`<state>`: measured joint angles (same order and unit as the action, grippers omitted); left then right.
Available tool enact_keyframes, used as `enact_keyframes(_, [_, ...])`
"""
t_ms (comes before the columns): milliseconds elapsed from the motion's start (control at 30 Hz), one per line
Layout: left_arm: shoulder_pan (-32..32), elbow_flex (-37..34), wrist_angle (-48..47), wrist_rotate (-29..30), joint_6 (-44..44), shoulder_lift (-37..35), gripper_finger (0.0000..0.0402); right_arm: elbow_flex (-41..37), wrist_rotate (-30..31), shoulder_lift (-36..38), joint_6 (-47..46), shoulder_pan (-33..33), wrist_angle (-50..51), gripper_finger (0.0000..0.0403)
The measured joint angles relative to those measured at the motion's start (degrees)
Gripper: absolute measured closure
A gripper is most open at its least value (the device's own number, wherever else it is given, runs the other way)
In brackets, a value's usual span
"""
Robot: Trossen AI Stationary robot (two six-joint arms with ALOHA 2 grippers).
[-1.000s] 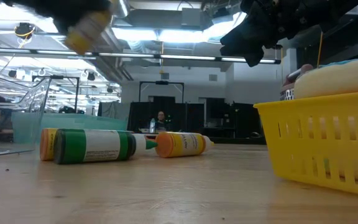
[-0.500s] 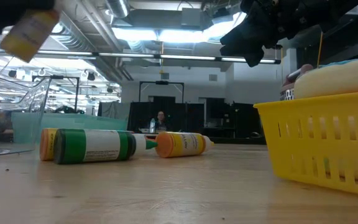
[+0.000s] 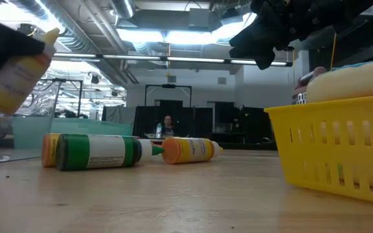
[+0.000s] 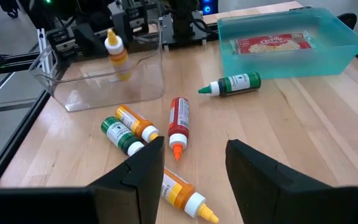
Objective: Pick & Place Food Item
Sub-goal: Put the top yellow food coloring bottle into the transparent bin, then put the orange food coloring bottle into the transparent bin
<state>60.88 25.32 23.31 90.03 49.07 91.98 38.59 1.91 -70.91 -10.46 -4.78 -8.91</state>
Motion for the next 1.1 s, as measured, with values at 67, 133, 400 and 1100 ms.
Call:
enact_keyframes(67, [0.74,0.0,0.02,-0.07,1.94,1.13,0.0266,0.0,0.0,0.01,0.02,0.0,0.0,0.0234])
enact_keyframes(133, [1.26,0.0,-0.02,-0.15,3.74,1.84,0.0266,0.0,0.0,0.0,0.02,0.0,0.0,0.0234])
enact_keyframes(400, [1.77,0.0,0.52,-0.1,5.74,1.99,0.0202,0.0,0.02,0.0,0.02,0.0,-0.02,0.0234])
enact_keyframes(1100, [-2.69,4.24,26.79,0.12,-52.05,-13.57,0.0216,0.0,0.22,0.0,0.02,0.01,-0.04,0.0234])
